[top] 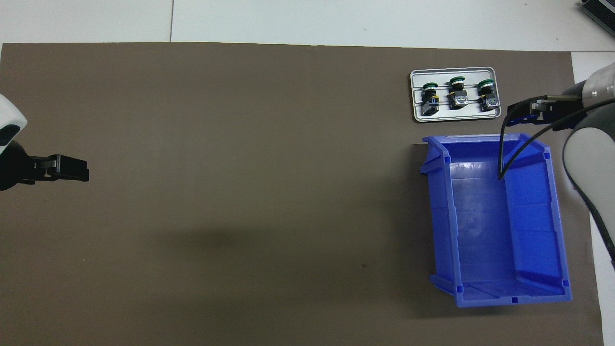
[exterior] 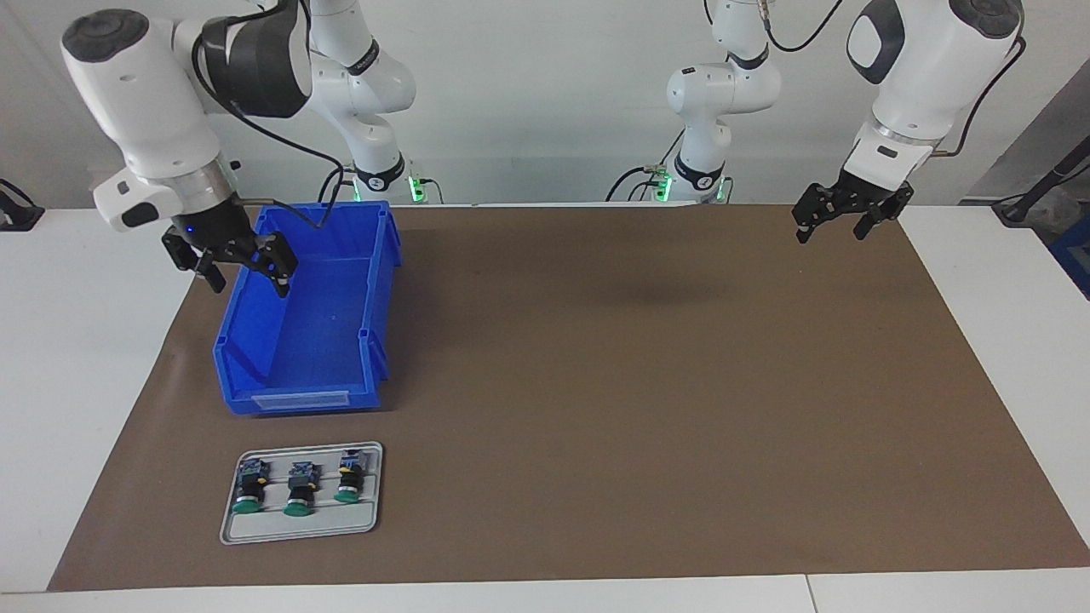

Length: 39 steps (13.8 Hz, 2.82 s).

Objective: Place and press button with both arms
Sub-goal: 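Reach the right gripper toward the metal tray of buttons, then grasp a green-and-black button from the tray with the right gripper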

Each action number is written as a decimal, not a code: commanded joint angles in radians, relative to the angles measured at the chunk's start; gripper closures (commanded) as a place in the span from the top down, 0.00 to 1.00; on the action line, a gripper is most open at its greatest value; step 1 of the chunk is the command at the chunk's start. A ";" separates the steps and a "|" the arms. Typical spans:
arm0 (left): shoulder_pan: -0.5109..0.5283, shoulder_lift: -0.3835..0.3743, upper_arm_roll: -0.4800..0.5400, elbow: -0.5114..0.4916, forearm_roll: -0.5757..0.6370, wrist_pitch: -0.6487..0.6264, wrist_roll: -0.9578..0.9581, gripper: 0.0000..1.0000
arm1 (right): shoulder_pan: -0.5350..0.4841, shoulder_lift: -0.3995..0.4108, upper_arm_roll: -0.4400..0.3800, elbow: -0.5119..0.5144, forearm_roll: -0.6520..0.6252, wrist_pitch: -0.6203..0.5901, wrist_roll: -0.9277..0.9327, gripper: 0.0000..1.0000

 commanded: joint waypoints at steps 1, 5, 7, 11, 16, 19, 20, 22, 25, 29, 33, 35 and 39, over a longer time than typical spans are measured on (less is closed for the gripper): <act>0.010 -0.018 -0.005 -0.012 0.017 -0.005 0.012 1.00 | -0.017 0.170 0.012 0.171 0.025 0.008 0.004 0.95; 0.010 -0.018 -0.005 -0.012 0.017 -0.005 0.014 1.00 | -0.025 0.339 0.037 0.279 0.024 0.126 -0.002 0.92; 0.010 -0.018 -0.005 -0.012 0.017 -0.005 0.014 1.00 | -0.025 0.405 0.041 0.299 0.024 0.187 -0.004 0.88; 0.012 -0.018 -0.005 -0.012 0.017 -0.005 0.014 1.00 | -0.048 0.563 0.056 0.459 0.024 0.200 -0.045 0.87; 0.010 -0.018 -0.005 -0.012 0.017 -0.005 0.014 1.00 | -0.048 0.642 0.074 0.463 0.022 0.286 -0.045 0.86; 0.010 -0.018 -0.005 -0.012 0.017 -0.005 0.014 1.00 | -0.043 0.660 0.074 0.457 0.017 0.309 -0.045 0.85; 0.010 -0.018 -0.005 -0.012 0.017 -0.005 0.012 1.00 | -0.045 0.660 0.074 0.456 0.010 0.310 -0.047 0.85; 0.010 -0.018 -0.005 -0.012 0.017 -0.005 0.012 1.00 | -0.048 0.663 0.073 0.447 0.011 0.342 -0.047 0.85; 0.010 -0.018 -0.005 -0.012 0.017 -0.005 0.014 1.00 | -0.060 0.662 0.073 0.431 0.011 0.367 -0.065 0.84; 0.010 -0.018 -0.005 -0.012 0.017 -0.005 0.012 1.00 | -0.056 0.652 0.073 0.387 0.013 0.407 -0.067 0.84; 0.010 -0.018 -0.005 -0.012 0.017 -0.005 0.014 1.00 | -0.054 0.639 0.073 0.327 0.011 0.447 -0.068 0.82; 0.010 -0.018 -0.005 -0.012 0.017 -0.005 0.014 1.00 | -0.054 0.637 0.073 0.325 0.013 0.447 -0.084 0.73; 0.012 -0.018 -0.005 -0.012 0.017 -0.005 0.014 1.00 | -0.054 0.623 0.073 0.321 0.016 0.442 -0.099 0.09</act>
